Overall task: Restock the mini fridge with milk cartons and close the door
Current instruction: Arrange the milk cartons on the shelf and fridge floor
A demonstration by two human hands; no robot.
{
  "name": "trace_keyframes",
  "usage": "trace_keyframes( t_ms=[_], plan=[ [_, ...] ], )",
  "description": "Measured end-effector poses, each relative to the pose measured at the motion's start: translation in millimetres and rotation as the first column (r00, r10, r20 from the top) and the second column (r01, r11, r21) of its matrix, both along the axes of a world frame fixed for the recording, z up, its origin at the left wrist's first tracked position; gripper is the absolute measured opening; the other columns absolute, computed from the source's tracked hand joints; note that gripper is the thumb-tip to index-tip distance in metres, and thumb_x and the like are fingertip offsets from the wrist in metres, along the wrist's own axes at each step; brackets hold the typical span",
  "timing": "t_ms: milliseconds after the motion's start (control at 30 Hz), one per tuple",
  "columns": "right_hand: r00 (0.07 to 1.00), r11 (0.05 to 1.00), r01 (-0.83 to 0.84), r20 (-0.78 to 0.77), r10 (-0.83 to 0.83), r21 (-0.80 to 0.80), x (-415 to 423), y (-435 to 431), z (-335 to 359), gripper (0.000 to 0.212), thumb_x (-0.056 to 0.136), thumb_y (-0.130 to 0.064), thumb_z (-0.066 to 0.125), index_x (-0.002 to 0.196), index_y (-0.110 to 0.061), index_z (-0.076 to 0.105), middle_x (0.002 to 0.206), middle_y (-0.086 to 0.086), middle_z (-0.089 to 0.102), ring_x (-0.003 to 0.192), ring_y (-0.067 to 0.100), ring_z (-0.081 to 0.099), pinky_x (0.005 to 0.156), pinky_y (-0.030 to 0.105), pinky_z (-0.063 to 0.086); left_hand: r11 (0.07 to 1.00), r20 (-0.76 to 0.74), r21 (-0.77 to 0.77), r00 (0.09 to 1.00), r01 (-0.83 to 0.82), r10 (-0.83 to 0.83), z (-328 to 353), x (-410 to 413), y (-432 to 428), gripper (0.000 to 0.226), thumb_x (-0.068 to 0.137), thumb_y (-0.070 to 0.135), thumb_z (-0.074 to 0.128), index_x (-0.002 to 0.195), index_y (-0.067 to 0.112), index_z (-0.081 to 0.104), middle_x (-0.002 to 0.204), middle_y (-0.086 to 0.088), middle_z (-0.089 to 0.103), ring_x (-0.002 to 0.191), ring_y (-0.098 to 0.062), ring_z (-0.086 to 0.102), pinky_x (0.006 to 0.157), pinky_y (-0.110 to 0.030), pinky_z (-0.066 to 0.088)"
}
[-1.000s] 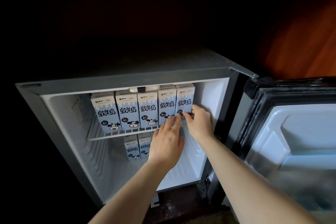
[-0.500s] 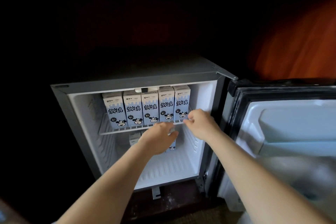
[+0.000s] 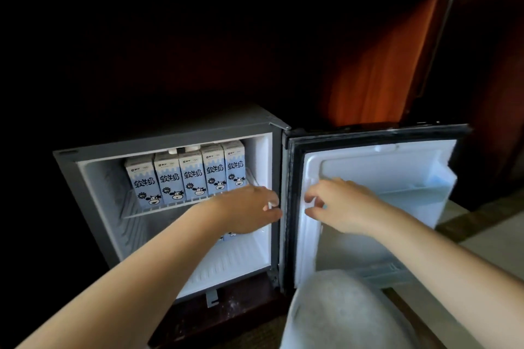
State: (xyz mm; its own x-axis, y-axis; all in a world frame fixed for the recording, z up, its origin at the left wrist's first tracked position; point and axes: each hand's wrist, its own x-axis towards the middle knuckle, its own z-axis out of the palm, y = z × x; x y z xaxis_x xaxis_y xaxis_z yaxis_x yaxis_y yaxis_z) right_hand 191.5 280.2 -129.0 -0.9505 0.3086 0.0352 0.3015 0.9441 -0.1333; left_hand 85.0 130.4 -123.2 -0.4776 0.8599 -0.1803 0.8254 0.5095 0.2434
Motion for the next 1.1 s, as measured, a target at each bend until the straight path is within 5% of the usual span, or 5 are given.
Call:
trace_keyframes(
  t_ms=[267,467,733,867,1100],
  plan=[
    [0.994,0.994,0.108,0.016,-0.108,0.015,81,36,1,0.032,0.092,-0.044,0.048,0.12,-0.028,0.055,0.112,-0.008,0.063,0.101,0.018,0.057,0.081,0.035,0.048,0.988,-0.03,-0.031,0.988,0.151,-0.151,9,71,47,0.042,0.098,0.045,0.034,0.132,0.023,0.047,0.132,0.001,0.052,0.116,-0.017,0.051,0.089,-0.03,0.038],
    [0.983,0.983,0.178,0.06,-0.176,-0.035,141,58,-25,0.038,0.093,-0.046,0.047,0.125,-0.028,0.054,0.116,-0.008,0.062,0.105,0.016,0.056,0.081,0.031,0.047,0.967,0.054,-0.062,0.969,0.246,-0.243,-16,116,75,0.045,0.097,0.047,0.034,0.134,0.023,0.045,0.134,0.0,0.05,0.12,-0.018,0.049,0.101,-0.032,0.039],
    [0.954,0.945,0.279,0.166,-0.251,-0.174,211,81,-88,0.019,0.092,-0.041,0.049,0.079,-0.03,0.057,0.086,-0.008,0.061,0.084,0.014,0.057,0.061,0.027,0.04,0.94,0.208,-0.105,0.931,0.325,-0.299,-72,167,100,0.028,0.098,0.042,0.037,0.106,0.024,0.057,0.109,0.001,0.057,0.11,-0.018,0.053,0.093,-0.031,0.039],
    [0.895,0.856,0.431,0.258,-0.365,-0.285,248,85,-125,0.034,0.092,-0.043,0.05,0.117,-0.023,0.061,0.111,-0.005,0.062,0.101,0.017,0.057,0.081,0.033,0.047,0.921,0.277,-0.141,0.907,0.364,-0.316,-101,191,114,0.036,0.098,0.041,0.037,0.114,0.018,0.059,0.117,-0.002,0.059,0.108,-0.018,0.055,0.099,-0.038,0.043],
    [0.812,0.722,0.577,0.358,-0.461,-0.38,307,82,-191,0.037,0.093,-0.041,0.051,0.122,-0.019,0.059,0.122,0.003,0.061,0.106,0.021,0.057,0.086,0.032,0.044,0.868,0.319,-0.268,0.889,0.417,-0.329,-168,244,128,0.039,0.1,0.035,0.034,0.121,0.01,0.056,0.121,-0.01,0.058,0.109,-0.023,0.056,0.093,-0.035,0.045]
  ],
)
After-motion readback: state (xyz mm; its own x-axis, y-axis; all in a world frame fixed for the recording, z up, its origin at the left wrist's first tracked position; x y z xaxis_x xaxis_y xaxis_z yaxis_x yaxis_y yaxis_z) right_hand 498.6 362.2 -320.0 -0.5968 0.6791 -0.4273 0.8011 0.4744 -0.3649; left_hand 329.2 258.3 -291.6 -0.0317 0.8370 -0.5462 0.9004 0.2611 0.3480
